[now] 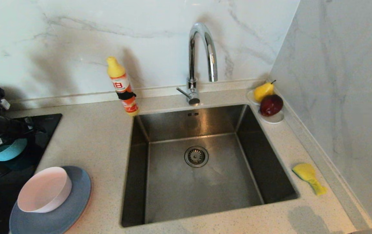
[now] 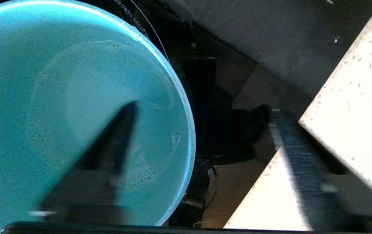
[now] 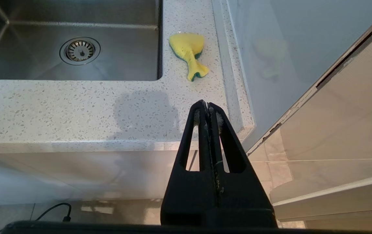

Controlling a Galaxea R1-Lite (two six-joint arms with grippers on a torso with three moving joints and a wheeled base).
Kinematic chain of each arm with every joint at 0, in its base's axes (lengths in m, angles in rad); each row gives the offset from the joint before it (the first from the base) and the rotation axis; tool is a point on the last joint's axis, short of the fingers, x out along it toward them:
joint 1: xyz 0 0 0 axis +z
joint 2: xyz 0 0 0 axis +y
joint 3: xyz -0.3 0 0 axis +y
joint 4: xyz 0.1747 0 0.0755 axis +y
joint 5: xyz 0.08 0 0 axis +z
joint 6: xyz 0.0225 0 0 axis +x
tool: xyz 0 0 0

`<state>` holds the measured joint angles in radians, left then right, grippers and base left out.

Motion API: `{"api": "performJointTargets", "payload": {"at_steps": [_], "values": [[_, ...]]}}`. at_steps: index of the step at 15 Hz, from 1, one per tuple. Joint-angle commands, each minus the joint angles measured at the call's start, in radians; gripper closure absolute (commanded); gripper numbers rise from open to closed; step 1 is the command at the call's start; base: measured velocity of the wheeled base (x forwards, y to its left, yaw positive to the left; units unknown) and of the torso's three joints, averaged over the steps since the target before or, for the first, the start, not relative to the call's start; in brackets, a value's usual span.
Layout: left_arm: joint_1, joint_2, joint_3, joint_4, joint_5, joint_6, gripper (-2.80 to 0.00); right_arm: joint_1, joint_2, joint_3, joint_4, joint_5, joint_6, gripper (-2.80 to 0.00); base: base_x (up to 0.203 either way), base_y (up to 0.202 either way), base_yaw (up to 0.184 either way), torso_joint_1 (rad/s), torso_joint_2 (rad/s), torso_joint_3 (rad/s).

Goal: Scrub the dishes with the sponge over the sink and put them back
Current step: Place the bowl on the bowl

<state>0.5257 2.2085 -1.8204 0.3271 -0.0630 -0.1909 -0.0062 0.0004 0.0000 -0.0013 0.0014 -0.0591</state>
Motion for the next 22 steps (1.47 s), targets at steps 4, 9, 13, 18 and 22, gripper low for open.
{"api": "performJointTargets", "payload": {"at_steps": [4,9,13,18,22], "values": [[-0.001,-0.015,0.000,0.004,-0.001,-0.006,0.00,0.000,0.001,0.000,0.000,0.002,-0.001,0.00,0.000,0.000,0.000,0.000,0.00,0.000],[-0.001,-0.055,-0.013,0.043,-0.001,-0.016,0.00,0.000,0.001,0.000,0.000,0.000,-0.001,0.00,0.000,0.000,0.000,0.000,0.00,0.000],[-0.001,-0.079,-0.022,0.059,0.000,-0.015,0.00,0.000,0.001,0.000,0.000,0.000,-0.001,0.00,0.000,0.000,0.000,0.000,0.00,0.000],[-0.059,-0.234,-0.046,0.314,-0.051,-0.014,0.00,0.000,0.001,0.000,0.000,0.000,0.001,0.00,0.000,0.000,0.000,0.000,0.00,0.000],[-0.191,-0.397,0.116,0.469,-0.067,-0.009,0.00,0.000,0.001,0.000,0.000,0.000,-0.001,0.00,0.000,0.000,0.000,0.000,0.00,0.000]]}}
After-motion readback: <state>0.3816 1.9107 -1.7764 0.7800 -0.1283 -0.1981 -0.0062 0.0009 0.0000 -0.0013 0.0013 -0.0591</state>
